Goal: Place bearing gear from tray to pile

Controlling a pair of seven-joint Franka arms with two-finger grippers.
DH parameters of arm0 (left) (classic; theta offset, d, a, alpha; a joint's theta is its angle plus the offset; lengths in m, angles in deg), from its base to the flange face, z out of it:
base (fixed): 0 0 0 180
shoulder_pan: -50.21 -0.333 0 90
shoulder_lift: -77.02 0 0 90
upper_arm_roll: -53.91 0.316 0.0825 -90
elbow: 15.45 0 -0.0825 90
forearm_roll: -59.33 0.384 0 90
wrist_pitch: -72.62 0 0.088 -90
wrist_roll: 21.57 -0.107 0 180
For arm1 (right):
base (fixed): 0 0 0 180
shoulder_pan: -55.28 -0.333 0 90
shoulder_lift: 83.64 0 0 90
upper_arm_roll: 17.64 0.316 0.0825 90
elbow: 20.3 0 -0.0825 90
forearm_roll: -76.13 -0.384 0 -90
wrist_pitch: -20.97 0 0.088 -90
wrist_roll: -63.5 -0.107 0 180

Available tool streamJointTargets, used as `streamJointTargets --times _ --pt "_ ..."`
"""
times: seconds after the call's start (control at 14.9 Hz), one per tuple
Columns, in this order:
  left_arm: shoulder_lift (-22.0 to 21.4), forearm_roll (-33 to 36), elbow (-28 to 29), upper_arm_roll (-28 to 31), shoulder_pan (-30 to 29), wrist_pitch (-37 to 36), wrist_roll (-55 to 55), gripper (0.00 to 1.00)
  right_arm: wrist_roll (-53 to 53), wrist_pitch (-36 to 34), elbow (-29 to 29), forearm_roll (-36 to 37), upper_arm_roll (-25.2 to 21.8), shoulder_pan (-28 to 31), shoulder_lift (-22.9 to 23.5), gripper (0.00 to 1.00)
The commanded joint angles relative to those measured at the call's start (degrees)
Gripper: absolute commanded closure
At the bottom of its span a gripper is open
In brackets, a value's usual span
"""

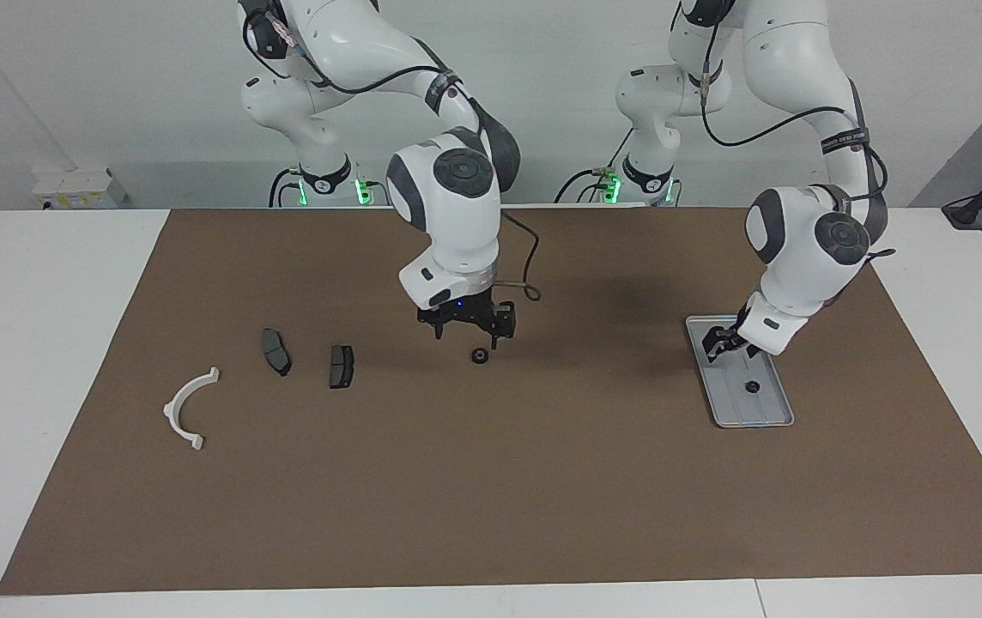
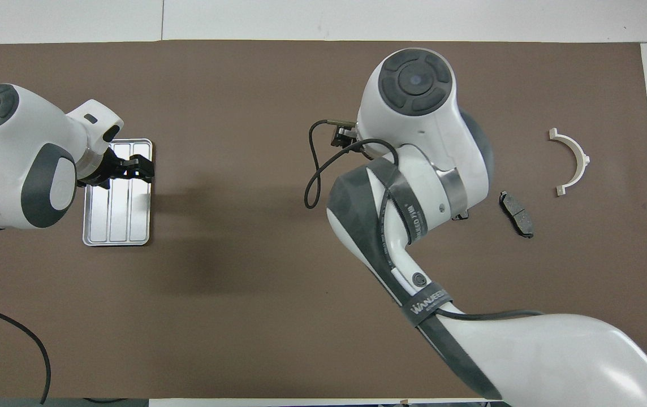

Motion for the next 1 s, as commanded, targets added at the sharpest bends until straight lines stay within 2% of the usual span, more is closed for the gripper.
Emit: streamJointTargets --times 0.0,0.4,0.94 --pt "-2.0 3.95 2.56 -0.14 -1.27 1.97 -2.69 0.33 -0.27 3.67 -3.88 -1.0 0.13 -0.33 -0.89 0.01" --pt "0.63 5.11 2.3 -0.05 -3.46 8.37 -0.06 0.33 2.1 12.47 -12.68 -1.0 1.01 -0.59 -0.63 0.01" --pt "4.07 5.11 2.03 -0.14 -3.11 10.76 3.9 0.42 4.13 13.18 -14.36 -1.09 1.45 -0.42 -0.19 0.01"
